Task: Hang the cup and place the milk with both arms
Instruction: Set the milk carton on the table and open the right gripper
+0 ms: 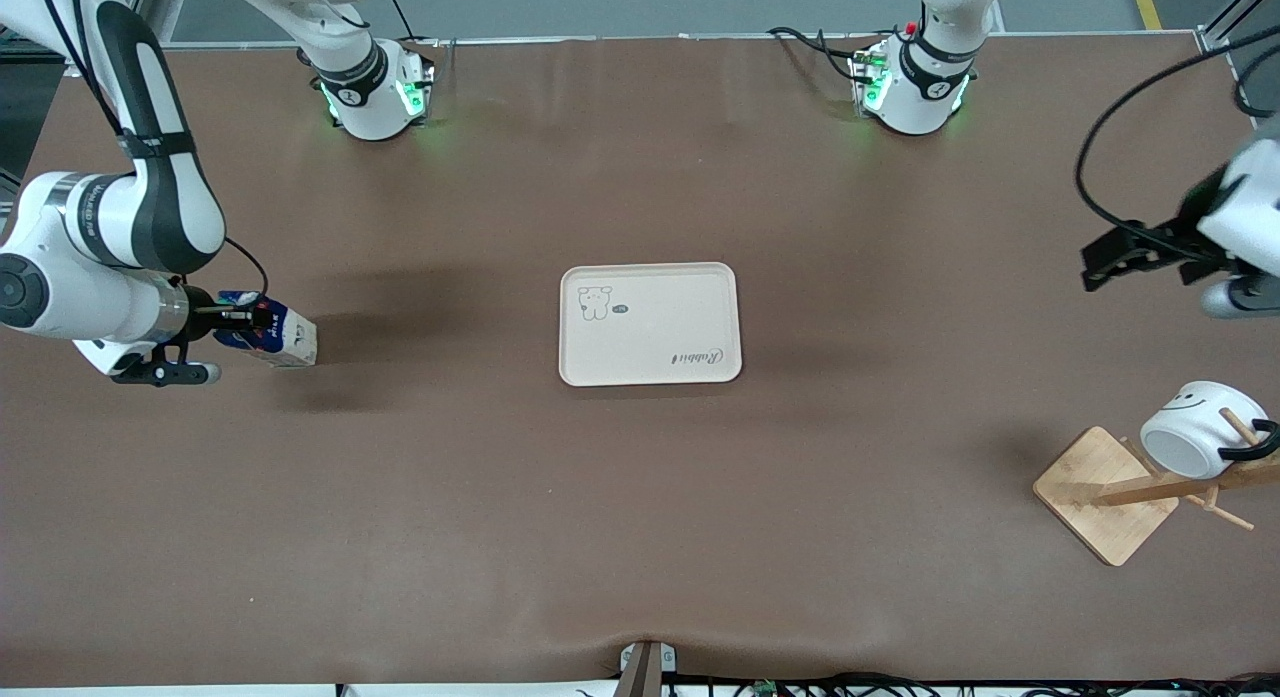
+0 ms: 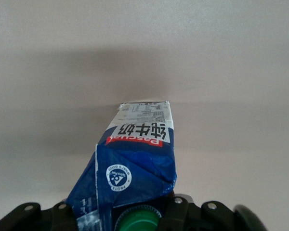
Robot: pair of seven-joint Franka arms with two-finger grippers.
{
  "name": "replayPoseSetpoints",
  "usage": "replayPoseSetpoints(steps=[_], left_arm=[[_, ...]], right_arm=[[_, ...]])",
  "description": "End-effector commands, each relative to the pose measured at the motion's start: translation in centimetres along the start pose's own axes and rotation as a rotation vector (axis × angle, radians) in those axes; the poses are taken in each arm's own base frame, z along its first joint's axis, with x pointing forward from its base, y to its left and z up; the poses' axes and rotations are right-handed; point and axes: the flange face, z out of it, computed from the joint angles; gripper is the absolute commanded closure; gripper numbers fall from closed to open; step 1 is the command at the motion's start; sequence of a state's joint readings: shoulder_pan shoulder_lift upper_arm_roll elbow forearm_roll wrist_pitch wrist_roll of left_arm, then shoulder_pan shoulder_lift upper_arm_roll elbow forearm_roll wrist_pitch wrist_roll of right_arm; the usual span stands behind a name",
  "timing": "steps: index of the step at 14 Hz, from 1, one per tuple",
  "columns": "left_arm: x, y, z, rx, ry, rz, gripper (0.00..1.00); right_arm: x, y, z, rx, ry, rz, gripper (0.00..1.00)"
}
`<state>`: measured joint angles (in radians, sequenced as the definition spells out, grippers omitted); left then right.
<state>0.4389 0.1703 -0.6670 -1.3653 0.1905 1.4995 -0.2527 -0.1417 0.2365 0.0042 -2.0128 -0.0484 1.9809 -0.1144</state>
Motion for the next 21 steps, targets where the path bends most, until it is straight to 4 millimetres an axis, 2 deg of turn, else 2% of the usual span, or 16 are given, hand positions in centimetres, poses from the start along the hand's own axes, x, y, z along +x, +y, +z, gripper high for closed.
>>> replayPoseSetpoints(steps=[1, 3, 5, 6, 10, 12, 14, 16, 18, 21], left_arm=[[-1.5, -0.2, -1.9, 0.014, 0.016, -0.043, 0.0], [-2.4, -0.7, -2.5, -0.004, 0.007, -0.055, 0.0], [-3.4, -1.6, -3.1, 0.013, 0.002, -0.035, 0.0], [-4.0, -1.9, -3.2, 0.012, -0.002, -0.022, 0.0], [-5.3, -4.5, -3.7, -0.001, -0.003, -0.028, 0.0], [-5.9, -4.7, -4.4, -0.001, 0.006, -0.03, 0.0], [-6.0, -4.9, -4.6, -0.005, 0.009, -0.032, 0.0], [-5.8, -4.8, -4.2, -0.003, -0.002, -0.028, 0.0], [-5.7, -4.6, -3.9, -0.003, -0.006, -0.025, 0.0], [-5.3, -3.8, -3.4, -0.002, -0.016, -0.011, 0.0]], right_arm=[[-1.3, 1.2, 2.4, -0.008, 0.014, -0.022, 0.56], [-1.4, 1.3, 2.6, -0.002, 0.016, -0.015, 0.38], [-1.4, 1.3, 2.7, 0.005, 0.012, -0.011, 0.29], [-1.4, 1.3, 2.6, 0.005, 0.014, -0.01, 0.03], [-1.0, 1.7, 1.8, 0.005, 0.028, 0.0, 0.0], [-0.4, 2.0, -0.8, 0.002, 0.039, 0.005, 0.0], [-0.2, 1.9, -4.4, 0.005, -0.009, 0.003, 0.0], [0.0, 1.0, -7.4, 0.004, -0.032, -0.009, 0.0], [0.7, 0.0, -9.3, -0.006, 0.01, -0.029, 0.0], [2.6, -3.0, -17.5, -0.039, 0.17, -0.082, 0.0]])
